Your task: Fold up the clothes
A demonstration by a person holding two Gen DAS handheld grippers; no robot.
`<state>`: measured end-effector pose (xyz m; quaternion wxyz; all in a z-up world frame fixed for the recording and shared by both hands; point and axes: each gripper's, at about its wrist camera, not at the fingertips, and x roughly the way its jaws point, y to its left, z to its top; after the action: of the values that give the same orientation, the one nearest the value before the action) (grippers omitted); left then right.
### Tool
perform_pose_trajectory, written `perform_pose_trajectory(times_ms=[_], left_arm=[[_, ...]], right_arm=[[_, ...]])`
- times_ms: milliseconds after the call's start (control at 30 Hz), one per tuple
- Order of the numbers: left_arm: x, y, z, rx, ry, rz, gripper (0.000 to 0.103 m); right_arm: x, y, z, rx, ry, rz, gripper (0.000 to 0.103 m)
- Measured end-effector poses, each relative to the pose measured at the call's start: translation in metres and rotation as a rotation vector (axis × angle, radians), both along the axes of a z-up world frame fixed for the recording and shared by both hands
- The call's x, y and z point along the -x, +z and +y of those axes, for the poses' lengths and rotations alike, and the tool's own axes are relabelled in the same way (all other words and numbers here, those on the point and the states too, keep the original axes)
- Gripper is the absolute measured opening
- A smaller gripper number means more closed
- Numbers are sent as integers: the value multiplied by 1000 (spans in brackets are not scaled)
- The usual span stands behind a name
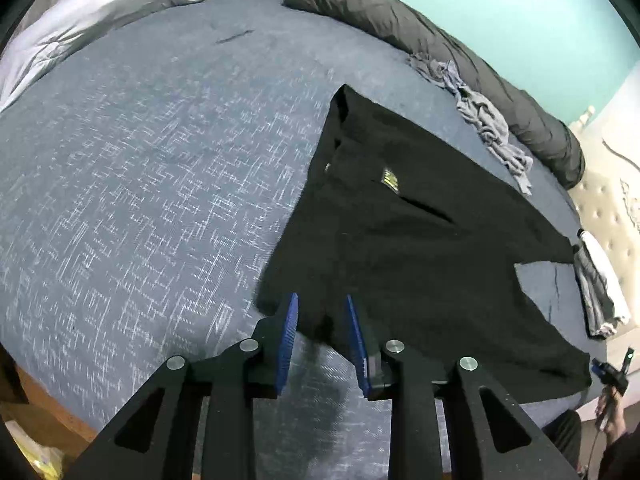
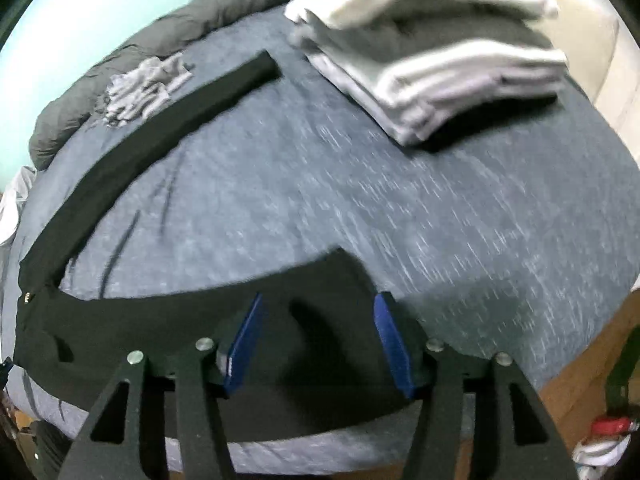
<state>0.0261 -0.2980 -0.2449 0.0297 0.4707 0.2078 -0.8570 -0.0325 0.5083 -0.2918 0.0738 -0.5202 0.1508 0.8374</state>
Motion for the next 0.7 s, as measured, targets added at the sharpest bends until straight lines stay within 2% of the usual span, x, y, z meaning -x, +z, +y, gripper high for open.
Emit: perform_pose_trajectory(times_ms=[33, 133, 333, 500, 567, 633, 667, 700], left_arm=[[-1, -2, 2, 0, -1, -7, 30], [-5, -8, 6, 0, -4, -32, 43], [1, -41, 15, -79, -2, -103, 44], [3, -58, 18, -148, 24, -125, 44], [5, -60, 20, -155, 27, -127, 44], [6, -60, 22, -158, 21, -127, 43], [7, -61, 21, -164, 27, -123, 42], [7, -60, 20, -167, 31, -120, 30]], right_arm=[[-2, -6, 2, 7, 0, -10, 58], [-11, -17, 5, 3, -3, -37, 58], [-24, -22, 5, 16, 4, -41, 57], [-24, -18, 0, -26, 37, -52, 34], [-26, -17, 3, -19, 42, -53, 21], [-26, -16, 4, -16, 46, -50, 15], [-27, -15, 5, -15, 49, -48, 11], [-27, -15, 6, -13, 51, -46, 11]])
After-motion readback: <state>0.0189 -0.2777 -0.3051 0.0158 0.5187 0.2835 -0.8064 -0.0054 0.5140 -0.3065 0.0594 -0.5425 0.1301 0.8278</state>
